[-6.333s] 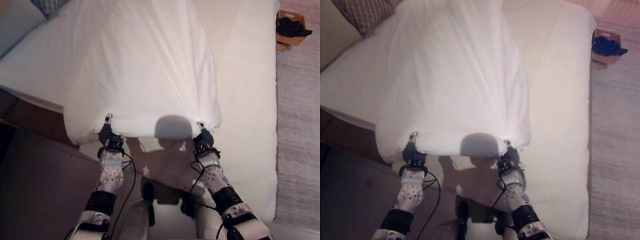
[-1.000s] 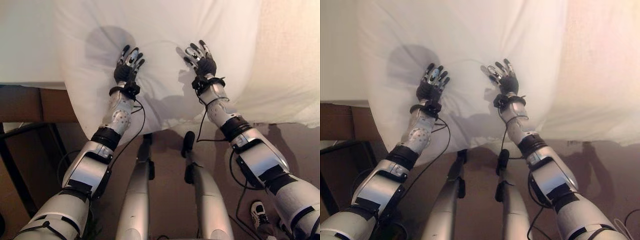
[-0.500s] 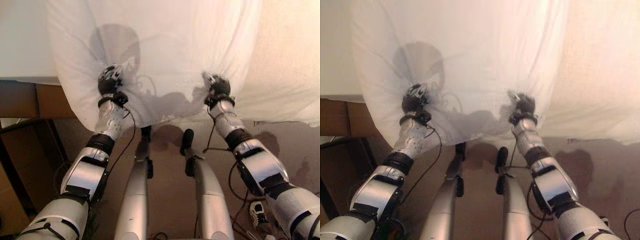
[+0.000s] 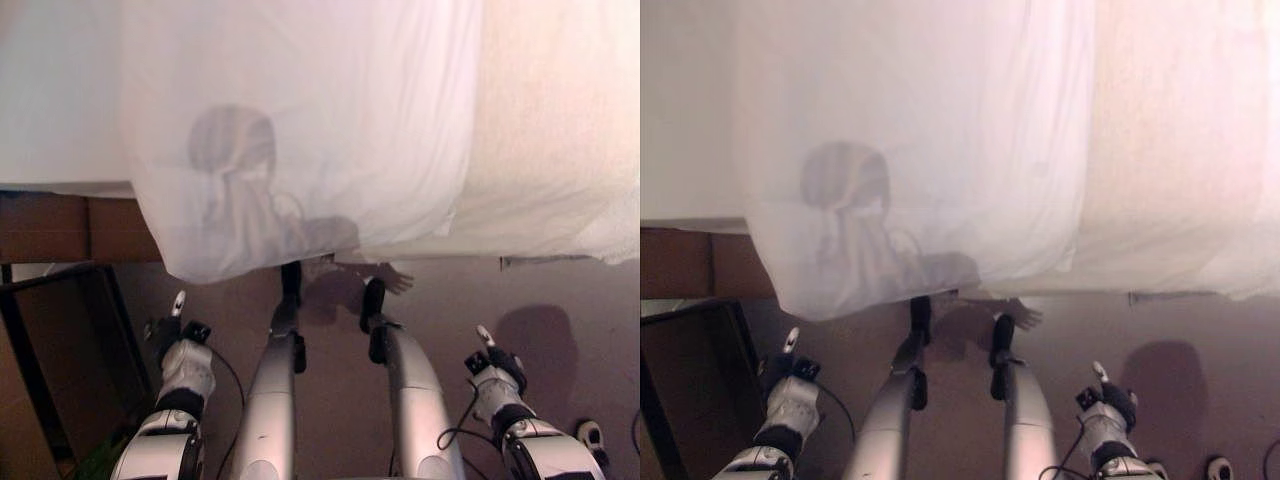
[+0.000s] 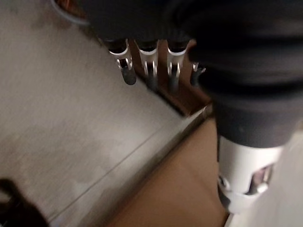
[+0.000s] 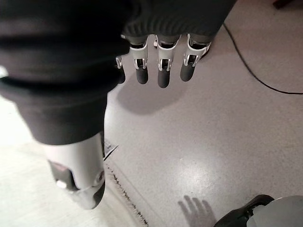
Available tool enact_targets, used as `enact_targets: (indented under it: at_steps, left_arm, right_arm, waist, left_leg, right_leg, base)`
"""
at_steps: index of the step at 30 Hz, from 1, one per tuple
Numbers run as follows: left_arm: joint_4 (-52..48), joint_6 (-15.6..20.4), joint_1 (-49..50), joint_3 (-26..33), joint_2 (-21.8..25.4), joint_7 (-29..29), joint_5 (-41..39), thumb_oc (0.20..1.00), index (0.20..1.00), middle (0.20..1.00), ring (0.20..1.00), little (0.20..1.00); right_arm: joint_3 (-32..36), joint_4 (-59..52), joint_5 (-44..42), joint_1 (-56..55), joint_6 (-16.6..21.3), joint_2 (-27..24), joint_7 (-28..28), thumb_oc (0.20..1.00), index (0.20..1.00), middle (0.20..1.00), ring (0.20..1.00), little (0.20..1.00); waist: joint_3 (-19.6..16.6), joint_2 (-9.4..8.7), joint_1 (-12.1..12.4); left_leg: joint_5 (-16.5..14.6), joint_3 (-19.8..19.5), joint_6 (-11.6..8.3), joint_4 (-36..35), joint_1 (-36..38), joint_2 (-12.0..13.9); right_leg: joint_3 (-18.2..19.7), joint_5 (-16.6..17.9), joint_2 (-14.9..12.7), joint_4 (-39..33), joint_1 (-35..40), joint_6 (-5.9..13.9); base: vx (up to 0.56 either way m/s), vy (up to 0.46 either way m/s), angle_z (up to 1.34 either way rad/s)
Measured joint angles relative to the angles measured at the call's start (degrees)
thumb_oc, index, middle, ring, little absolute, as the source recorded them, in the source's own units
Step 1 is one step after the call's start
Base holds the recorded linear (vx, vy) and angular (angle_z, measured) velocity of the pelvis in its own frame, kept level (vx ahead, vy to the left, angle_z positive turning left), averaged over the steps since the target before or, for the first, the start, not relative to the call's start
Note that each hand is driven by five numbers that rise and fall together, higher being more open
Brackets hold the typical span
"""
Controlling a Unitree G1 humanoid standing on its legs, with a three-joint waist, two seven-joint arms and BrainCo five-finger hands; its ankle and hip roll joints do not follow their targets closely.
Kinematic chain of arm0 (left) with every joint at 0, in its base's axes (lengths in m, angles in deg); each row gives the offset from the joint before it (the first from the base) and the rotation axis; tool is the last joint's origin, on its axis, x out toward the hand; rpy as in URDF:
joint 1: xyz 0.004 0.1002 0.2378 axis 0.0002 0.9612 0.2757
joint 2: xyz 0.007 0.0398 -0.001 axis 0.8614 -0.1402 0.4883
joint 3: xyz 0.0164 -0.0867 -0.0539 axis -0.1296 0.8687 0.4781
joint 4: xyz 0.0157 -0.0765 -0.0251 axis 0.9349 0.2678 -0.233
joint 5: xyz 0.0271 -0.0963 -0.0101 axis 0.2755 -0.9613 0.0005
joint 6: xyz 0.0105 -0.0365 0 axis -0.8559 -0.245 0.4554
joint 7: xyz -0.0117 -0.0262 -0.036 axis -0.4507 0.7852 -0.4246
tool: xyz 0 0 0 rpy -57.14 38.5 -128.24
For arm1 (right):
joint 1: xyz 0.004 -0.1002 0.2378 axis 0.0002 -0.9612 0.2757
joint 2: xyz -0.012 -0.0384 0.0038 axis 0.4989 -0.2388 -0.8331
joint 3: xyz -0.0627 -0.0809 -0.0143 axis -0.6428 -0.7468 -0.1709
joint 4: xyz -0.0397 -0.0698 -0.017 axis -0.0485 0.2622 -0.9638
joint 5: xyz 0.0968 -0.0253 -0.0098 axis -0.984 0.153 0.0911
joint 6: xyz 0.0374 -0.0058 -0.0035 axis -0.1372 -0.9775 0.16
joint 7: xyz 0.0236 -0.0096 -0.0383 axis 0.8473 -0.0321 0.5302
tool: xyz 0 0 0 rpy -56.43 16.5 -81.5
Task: Make the bed
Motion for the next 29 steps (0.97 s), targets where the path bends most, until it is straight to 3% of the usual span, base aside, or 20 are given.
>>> enact_targets:
  at_steps: [1, 2, 5, 7, 10, 12, 15, 16, 20, 24, 29]
  left_arm:
    - [1.1, -0.1, 0.3, 0.1, -0.1, -0.1, 0.0, 1.000, 1.000, 1.000, 1.000, 1.000]
    - [2.1, -0.6, 2.0, 0.1, -0.6, 0.1, 0.8, 1.000, 1.000, 1.000, 1.000, 1.000]
    - [2.6, -1.9, 4.1, -0.6, -2.1, 1.5, 5.9, 1.000, 1.000, 1.000, 1.000, 1.000]
    - [2.9, -3.2, 6.8, -4.0, -2.1, 4.9, 12.9, 1.000, 1.000, 1.000, 1.000, 1.000]
    - [2.8, -4.5, 9.3, -8.2, -2.4, 8.8, 20.3, 1.000, 1.000, 1.000, 1.000, 1.000]
    - [2.9, -5.8, 12.7, -11.5, -2.6, 12.6, 25.3, 1.000, 1.000, 1.000, 1.000, 1.000]
    - [3.4, -7.2, 17.1, -14.8, -3.6, 16.1, 30.3, 1.000, 1.000, 1.000, 1.000, 1.000]
    - [3.4, -7.9, 18.7, -19.2, -3.4, 18.7, 34.7, 1.000, 1.000, 1.000, 1.000, 1.000]
    - [4.9, -8.8, 20.3, -23.2, -4.3, 22.0, 45.4, 1.000, 1.000, 1.000, 1.000, 1.000]
    - [9.6, -9.5, 20.3, -22.6, -4.7, 22.4, 49.6, 1.000, 1.000, 1.000, 1.000, 1.000]
    - [12.1, -10.6, 20.6, -22.6, -4.6, 22.5, 53.9, 1.000, 1.000, 1.000, 1.000, 1.000]
  right_arm:
    - [0.0, 0.0, 0.0, 0.0, 0.0, 0.1, 0.1, 1.000, 1.000, 1.000, 1.000, 1.000]
    - [-0.1, -0.2, 0.4, -0.1, 0.0, 0.4, 0.4, 1.000, 1.000, 1.000, 1.000, 1.000]
    - [-0.7, -0.9, 2.6, -2.6, -0.4, 0.4, 2.3, 1.000, 1.000, 1.000, 1.000, 1.000]
    - [-2.8, -2.4, 7.5, -6.2, -0.8, -0.1, 5.5, 1.000, 1.000, 1.000, 1.000, 1.000]
    - [-5.2, -3.1, 15.1, -9.6, -1.9, -1.9, 8.1, 1.000, 1.000, 1.000, 1.000, 1.000]
    - [-7.7, -3.0, 22.8, -12.3, -3.7, -3.8, 9.9, 1.000, 1.000, 1.000, 1.000, 1.000]
    - [-10.6, -3.0, 31.5, -15.6, -5.4, -5.0, 11.9, 1.000, 1.000, 1.000, 1.000, 1.000]
    - [-12.4, -1.8, 35.1, -17.5, -5.9, -5.3, 13.1, 1.000, 1.000, 1.000, 1.000, 1.000]
    - [-16.7, 1.6, 44.5, -18.6, -7.9, -4.8, 16.7, 1.000, 1.000, 1.000, 1.000, 1.000]
    - [-16.5, 3.6, 46.2, -19.2, -8.6, -2.6, 17.9, 1.000, 1.000, 1.000, 1.000, 1.000]
    - [-17.3, 5.0, 49.5, -19.3, -9.7, -2.5, 19.4, 1.000, 1.000, 1.000, 1.000, 1.000]
  waist:
    - [0.0, 0.00, -0.1]
    - [0.0, 0.04, 0.0]
    - [-0.1, 0.71, -0.2]
    - [-0.4, 1.65, -0.2]
    - [-2.2, 3.40, -0.3]
    - [-5.7, 4.77, -0.3]
    - [-11.4, 5.67, -0.6]
    - [-13.9, 5.62, -0.5]
    - [-18.8, 5.30, -0.5]
    - [-22.7, 4.29, -0.5]
    - [-24.1, 3.84, -0.4]
  left_leg:
    - [-0.5, 0.1, -0.14, 1.1, 0.7, 0.0]
    - [-1.1, 0.1, 1.02, 2.4, 3.2, 0.0]
    - [-1.3, 0.4, 1.34, 0.4, 11.7, -0.3]
    - [-1.4, 0.0, 1.29, -2.3, 19.3, 0.3]
    - [-2.0, -0.2, 0.43, -5.4, 24.0, 0.3]
    - [-3.0, -1.3, -0.56, -5.6, 25.7, 0.4]
    - [-2.0, -1.6, 0.85, -6.8, 27.9, 1.4]
    - [-1.8, -1.9, 0.86, -7.6, 29.1, 1.7]
    - [-1.4, -2.1, 0.35, -10.0, 32.5, 2.1]
    - [-2.1, -1.8, -0.57, -10.1, 33.9, 2.9]
    - [-2.6, -1.3, -1.14, -10.0, 35.1, 3.6]
  right_leg:
    - [0.2, 0.0, 0.0, 0.2, 0.9, 0.01]
    - [0.9, -0.2, 0.4, 0.8, 3.6, 0.31]
    - [1.6, -0.3, 0.7, -0.7, 11.5, 0.74]
    - [1.3, -0.4, 1.3, -3.1, 19.3, 0.77]
    - [1.3, -0.1, 1.9, -6.5, 24.2, 0.45]
    - [0.7, 0.5, 2.5, -9.2, 27.1, 0.38]
    - [0.5, 1.0, 4.3, -12.5, 30.5, 0.92]
    - [0.2, 0.7, 4.4, -13.5, 31.8, 0.91]
    - [-0.5, 0.6, 5.2, -16.9, 35.6, 0.72]
    - [-0.5, 0.5, 6.2, -18.9, 37.8, 0.31]
    - [-0.3, 0.4, 6.9, -19.4, 39.2, -0.06]
  base:
    - [0.01, 0.028, -0.24]
    - [0.01, 0.010, -0.23]
    - [0.03, -0.036, -0.11]
    - [0.05, -0.083, 0.05]
    - [0.10, -0.083, 0.19]
    - [0.08, -0.098, 0.05]
    - [0.04, -0.084, -0.04]
    - [0.07, -0.058, 0.08]
    - [0.07, -0.062, 0.08]
    - [0.04, -0.038, -0.02]
    - [0.04, -0.018, -0.04]
